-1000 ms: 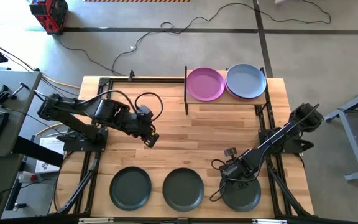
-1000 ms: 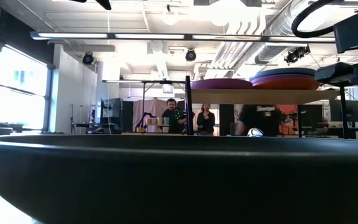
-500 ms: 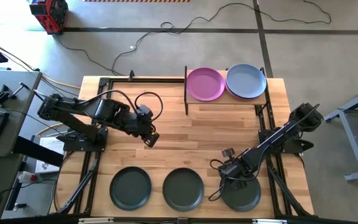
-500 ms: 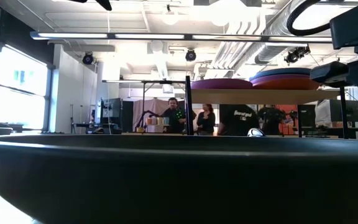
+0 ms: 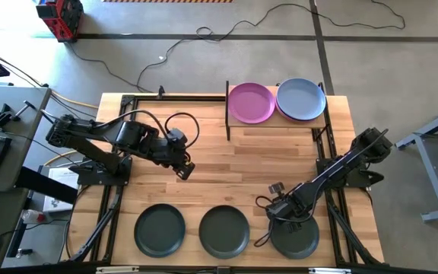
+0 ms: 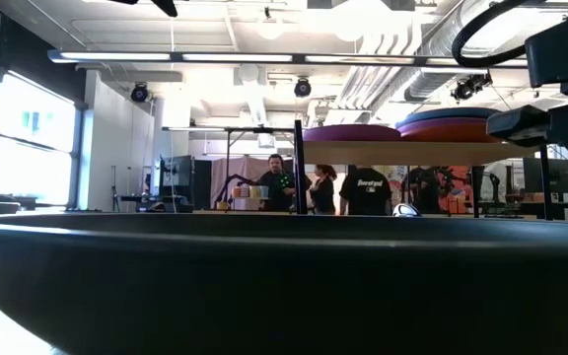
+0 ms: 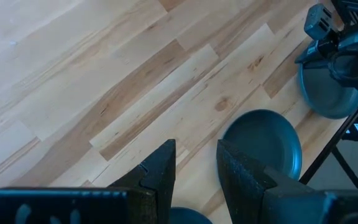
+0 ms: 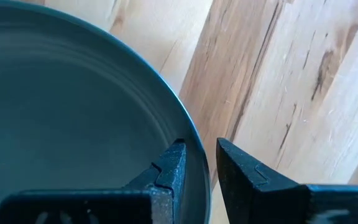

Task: Place and stack plates onto a shelf
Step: Stack the right black plate on top of the violet plate on the shelf

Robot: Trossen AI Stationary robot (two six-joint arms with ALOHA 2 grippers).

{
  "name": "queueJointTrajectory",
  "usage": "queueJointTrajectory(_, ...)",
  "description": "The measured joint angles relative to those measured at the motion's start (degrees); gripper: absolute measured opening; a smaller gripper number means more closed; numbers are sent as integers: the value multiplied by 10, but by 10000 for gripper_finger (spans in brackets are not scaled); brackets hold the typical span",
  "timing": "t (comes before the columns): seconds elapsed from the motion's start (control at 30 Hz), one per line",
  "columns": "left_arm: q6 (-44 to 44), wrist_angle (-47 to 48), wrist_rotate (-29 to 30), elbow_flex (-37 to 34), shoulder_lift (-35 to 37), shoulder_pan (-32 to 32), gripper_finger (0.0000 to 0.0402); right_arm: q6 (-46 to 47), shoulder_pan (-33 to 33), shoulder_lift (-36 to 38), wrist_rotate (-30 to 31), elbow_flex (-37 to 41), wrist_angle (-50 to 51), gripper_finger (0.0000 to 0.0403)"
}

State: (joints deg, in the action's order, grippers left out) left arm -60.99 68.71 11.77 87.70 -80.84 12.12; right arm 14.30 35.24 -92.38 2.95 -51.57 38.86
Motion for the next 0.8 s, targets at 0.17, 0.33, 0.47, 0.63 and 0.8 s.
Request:
queueJointTrajectory(0.17,0,0,0,0,0,0,106,-29,-4,-8,-8,0,1,68)
queueJointTrajectory(0.33,0,0,0,0,0,0,106,-30,-12,-23,-26,0,-5,68)
queueJointTrajectory(0.47,1,0,0,0,0,0,106,-20,-12,-24,-25,-1,-5,63)
queueJointTrajectory(0.63,2,0,0,0,0,0,106,3,-12,-23,-29,-2,0,12)
queueJointTrajectory(0.8,11,0,0,0,0,0,106,19,-12,-21,-30,-3,3,5)
